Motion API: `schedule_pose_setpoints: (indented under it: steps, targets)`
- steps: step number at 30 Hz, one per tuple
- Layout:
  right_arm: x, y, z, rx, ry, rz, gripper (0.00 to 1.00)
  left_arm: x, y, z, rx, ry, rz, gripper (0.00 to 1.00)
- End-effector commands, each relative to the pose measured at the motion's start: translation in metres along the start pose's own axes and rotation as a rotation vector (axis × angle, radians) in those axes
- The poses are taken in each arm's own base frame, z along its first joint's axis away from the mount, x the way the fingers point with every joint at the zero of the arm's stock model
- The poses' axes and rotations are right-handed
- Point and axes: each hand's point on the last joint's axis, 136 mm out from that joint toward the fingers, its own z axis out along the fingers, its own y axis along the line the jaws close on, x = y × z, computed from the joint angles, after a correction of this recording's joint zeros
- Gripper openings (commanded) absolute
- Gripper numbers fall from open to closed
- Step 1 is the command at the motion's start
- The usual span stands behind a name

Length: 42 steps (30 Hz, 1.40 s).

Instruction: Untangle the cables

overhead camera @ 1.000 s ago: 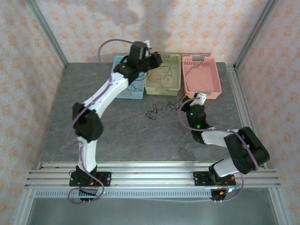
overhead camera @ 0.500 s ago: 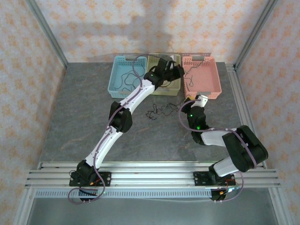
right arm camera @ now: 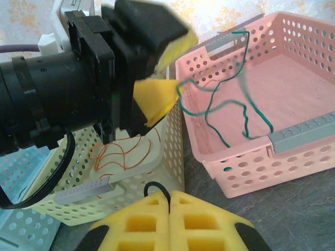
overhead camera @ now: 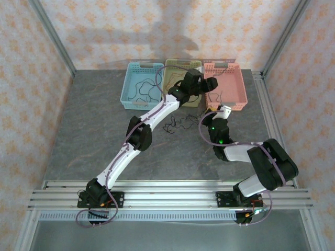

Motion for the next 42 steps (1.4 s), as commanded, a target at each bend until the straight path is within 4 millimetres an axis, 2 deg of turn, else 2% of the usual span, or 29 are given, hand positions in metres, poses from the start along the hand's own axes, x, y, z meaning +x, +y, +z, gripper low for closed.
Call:
schedule_pose_setpoints:
  steps: [1, 4, 6, 8, 10, 12, 14, 18, 20, 23, 26, 28, 30, 35, 38, 42]
  targets:
    - [-0.01, 0.009, 0.005, -0.023, -0.024, 0.029, 0.0, -0.034, -0.031, -0.021, 0.033, -0.075, 0.071, 0.78]
    - [-0.008, 0.009, 0.006, -0.024, -0.02, 0.028, 0.0, -0.052, -0.05, -0.042, 0.029, -0.09, 0.116, 0.84]
    - [-0.007, 0.009, 0.007, -0.022, -0.017, 0.026, 0.0, -0.073, -0.066, -0.066, 0.028, -0.108, 0.147, 0.85]
    - [-0.007, 0.009, 0.007, -0.024, -0.017, 0.029, 0.0, -0.095, -0.072, -0.095, -0.017, -0.121, 0.172, 0.85]
    - [-0.007, 0.009, 0.007, -0.025, -0.015, 0.029, 0.0, -0.11, -0.07, -0.125, -0.077, -0.114, 0.178, 0.84]
    - [-0.006, 0.01, 0.007, -0.024, -0.013, 0.03, 0.0, -0.115, -0.055, -0.151, -0.163, -0.094, 0.163, 0.82]
    - [-0.007, 0.009, 0.007, -0.024, -0.014, 0.032, 0.0, -0.109, -0.045, -0.186, -0.241, -0.077, 0.159, 0.81]
    - [-0.007, 0.011, 0.007, -0.033, -0.014, 0.037, 0.0, -0.081, -0.017, -0.248, -0.349, -0.107, 0.182, 0.8]
    - [-0.005, 0.012, 0.008, -0.034, -0.007, 0.037, 0.0, -0.056, 0.012, -0.277, -0.424, -0.107, 0.175, 0.8]
    - [-0.004, 0.014, 0.009, -0.041, 0.0, 0.038, 0.0, -0.015, 0.055, -0.303, -0.526, -0.062, 0.152, 0.74]
    - [-0.003, 0.015, 0.011, -0.047, 0.007, 0.04, 0.0, 0.026, 0.092, -0.306, -0.601, 0.053, 0.13, 0.69]
    - [-0.002, 0.016, 0.012, -0.05, 0.011, 0.04, 0.0, 0.046, 0.108, -0.298, -0.638, 0.132, 0.136, 0.65]
    - [-0.001, 0.016, 0.012, -0.051, 0.015, 0.038, 0.0, 0.062, 0.115, -0.286, -0.656, 0.198, 0.164, 0.63]
    - [0.002, 0.015, 0.013, -0.046, 0.024, 0.035, 0.0, 0.082, 0.107, -0.244, -0.679, 0.293, 0.269, 0.61]
    - [0.003, 0.015, 0.014, -0.044, 0.029, 0.034, 0.0, 0.091, 0.121, -0.226, -0.739, 0.322, 0.275, 0.58]
    - [0.004, 0.017, 0.016, -0.048, 0.036, 0.032, 0.0, 0.093, 0.139, -0.216, -0.808, 0.314, 0.262, 0.53]
